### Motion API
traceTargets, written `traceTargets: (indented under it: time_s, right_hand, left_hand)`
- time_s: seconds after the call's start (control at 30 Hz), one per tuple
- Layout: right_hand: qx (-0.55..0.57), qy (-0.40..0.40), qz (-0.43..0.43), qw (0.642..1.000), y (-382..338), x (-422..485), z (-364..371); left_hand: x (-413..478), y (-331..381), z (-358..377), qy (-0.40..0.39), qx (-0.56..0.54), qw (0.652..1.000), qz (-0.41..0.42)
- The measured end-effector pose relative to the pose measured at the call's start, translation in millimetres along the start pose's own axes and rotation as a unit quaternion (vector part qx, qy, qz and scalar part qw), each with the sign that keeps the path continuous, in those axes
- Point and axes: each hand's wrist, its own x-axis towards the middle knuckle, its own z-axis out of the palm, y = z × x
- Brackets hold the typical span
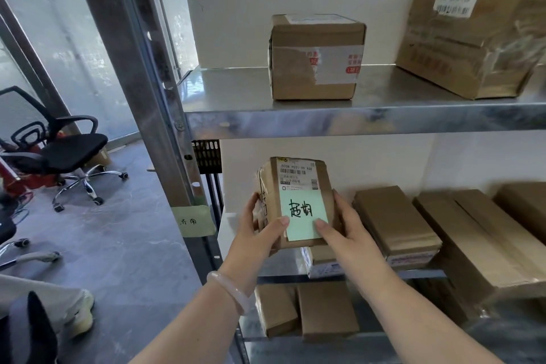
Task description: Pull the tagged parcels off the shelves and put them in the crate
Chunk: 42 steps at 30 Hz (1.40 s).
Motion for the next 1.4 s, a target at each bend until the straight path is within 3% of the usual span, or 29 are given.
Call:
traceTargets:
  time_s: [0.27, 0.67, 0.87, 1.1, 1.4]
  right_hand:
    - [0.006, 0.103, -0.009, 0.995, 4.3, -26.8, -37.8]
    - [-0.102, 0.336, 0.01, 0.936, 1.4, -168.2, -208.2]
    - [-0.187, 0.467, 0.041, 0.863, -8.0, -309.2, -295.4]
    - [-0.234, 0.634, 0.079, 0.732, -13.3, -493.9, -345.4]
    - [-0.245, 0.802, 0.126, 0.53, -28.7, -679.6, -322.3]
  left_hand:
    - [7.7, 0.2, 41.7, -0.08, 0.101, 0.991, 0.028]
    - [-40.4, -33.1, 231.9, -0.323, 0.107, 0.94, 0.008]
    - [-135.2, -71.1, 372.9, -0.48, 0.094, 0.872, -0.005]
    - [-296.9, -113.0, 505.3, -0.626, 0.069, 0.776, -0.039]
    - [-503.5, -147.1, 580.0, -0.804, 0.072, 0.58, -0.109]
